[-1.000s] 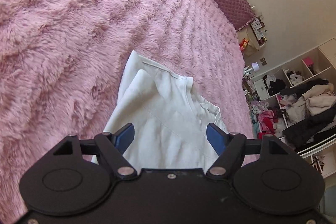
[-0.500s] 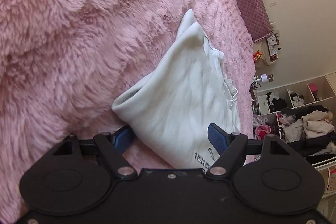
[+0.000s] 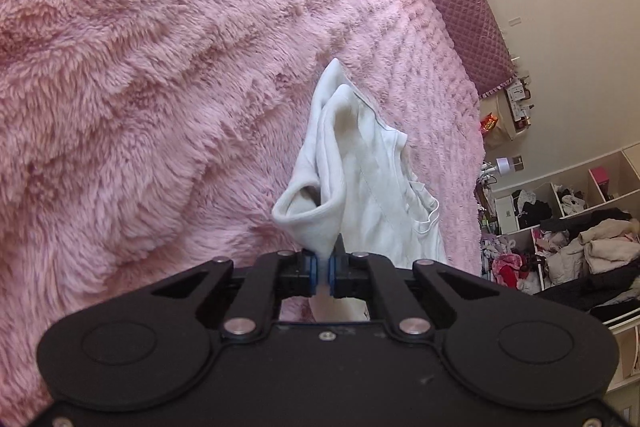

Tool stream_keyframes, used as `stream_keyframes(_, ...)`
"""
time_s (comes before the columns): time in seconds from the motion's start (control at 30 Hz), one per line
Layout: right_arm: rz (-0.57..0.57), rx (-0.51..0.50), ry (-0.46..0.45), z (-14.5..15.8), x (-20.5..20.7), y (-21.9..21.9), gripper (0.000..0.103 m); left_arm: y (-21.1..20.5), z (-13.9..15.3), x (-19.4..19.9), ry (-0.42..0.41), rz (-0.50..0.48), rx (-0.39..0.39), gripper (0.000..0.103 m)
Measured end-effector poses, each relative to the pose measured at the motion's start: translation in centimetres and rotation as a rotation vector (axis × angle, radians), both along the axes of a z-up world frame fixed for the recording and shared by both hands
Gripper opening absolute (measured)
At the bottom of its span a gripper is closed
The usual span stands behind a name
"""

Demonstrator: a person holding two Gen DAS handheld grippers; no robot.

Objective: Fold small clothes

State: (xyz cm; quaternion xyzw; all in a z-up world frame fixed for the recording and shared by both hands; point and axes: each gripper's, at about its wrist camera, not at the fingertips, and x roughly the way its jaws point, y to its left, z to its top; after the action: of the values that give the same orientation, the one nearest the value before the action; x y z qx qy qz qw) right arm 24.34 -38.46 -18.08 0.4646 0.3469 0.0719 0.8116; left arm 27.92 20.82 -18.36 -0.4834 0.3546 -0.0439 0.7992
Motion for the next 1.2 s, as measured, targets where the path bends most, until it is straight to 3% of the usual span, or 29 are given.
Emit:
stream_keyframes(0.1,0.037,-0.017,0.014,-0.1,-3.3,-0.4,0.005,0.4,0.2,-4.0,-0.001,-0.032,0.033,0.001)
stream_keyframes(0.23,0.05,-0.079,0.068,-2.7,-5.4,-1.6,0.008,1.4,-2.5,-7.1,0.07,-0.055,0.037,0.0)
stream_keyframes(0.33,-0.008,0.015,0.106,-5.0,-5.8,-3.0,0.024,2.1,-4.6,-6.5,0.109,-0.053,-0.001,0.001)
stream_keyframes(0.43,-0.048,0.074,0.097,-5.6,-6.2,-3.1,0.039,1.7,-5.5,-4.9,0.103,-0.046,-0.023,0.026)
stream_keyframes(0.47,-0.053,0.076,0.093,-5.5,-6.3,-2.8,0.045,1.5,-5.7,-4.1,0.091,-0.05,-0.026,0.041)
stream_keyframes(0.6,-0.052,0.047,0.09,-5.2,-5.6,-1.2,0.053,0.6,-5.8,-0.5,0.072,-0.009,-0.017,0.041)
stream_keyframes(0.63,-0.06,0.045,0.097,-5.3,-5.1,-0.9,0.053,0.5,-5.8,0.2,0.076,0.012,-0.025,0.034)
stream_keyframes(0.67,-0.067,0.044,0.101,-5.3,-4.9,-0.9,0.053,0.5,-6.0,0.7,0.073,0.017,-0.044,0.012)
stream_keyframes(0.7,-0.072,0.044,0.107,-5.2,-4.5,-0.8,0.05,0.5,-6.1,1.2,0.072,0.018,-0.087,0.007)
stream_keyframes(0.73,-0.077,0.039,0.114,-5.1,-4.3,-0.8,0.041,0.4,-5.9,1.0,0.076,0.04,-0.094,0.007)
stream_keyframes(0.77,-0.072,0.026,0.121,-4.8,-3.8,-0.7,0.015,0.3,-5.6,0.9,0.075,0.05,-0.087,0.007)
stream_keyframes(0.8,-0.058,0.022,0.118,-4.5,-3.6,-0.8,0.009,0.1,-4.7,0.5,0.058,0.054,-0.067,0.006)
stream_keyframes(0.9,-0.024,-0.002,0.091,-2.6,-3.3,-0.8,0.006,-0.5,-2.0,-1.3,-0.012,0.03,-0.026,0.005)
stream_keyframes(1.03,0.022,-0.025,0.078,-1.1,-4.7,-2.2,0.006,-1.5,0.2,-5.1,-0.039,-0.01,-0.011,0.005)
stream_keyframes(1.13,0.049,-0.06,0.109,-2.0,-5.7,-3.1,0.007,-2.2,-1.0,-7.3,0.02,-0.048,0.046,0.005)
stream_keyframes(1.2,0.08,-0.101,0.155,-3.4,-6.0,-3.4,0.018,-2.0,-3.5,-8.0,0.105,-0.064,0.079,0.015)
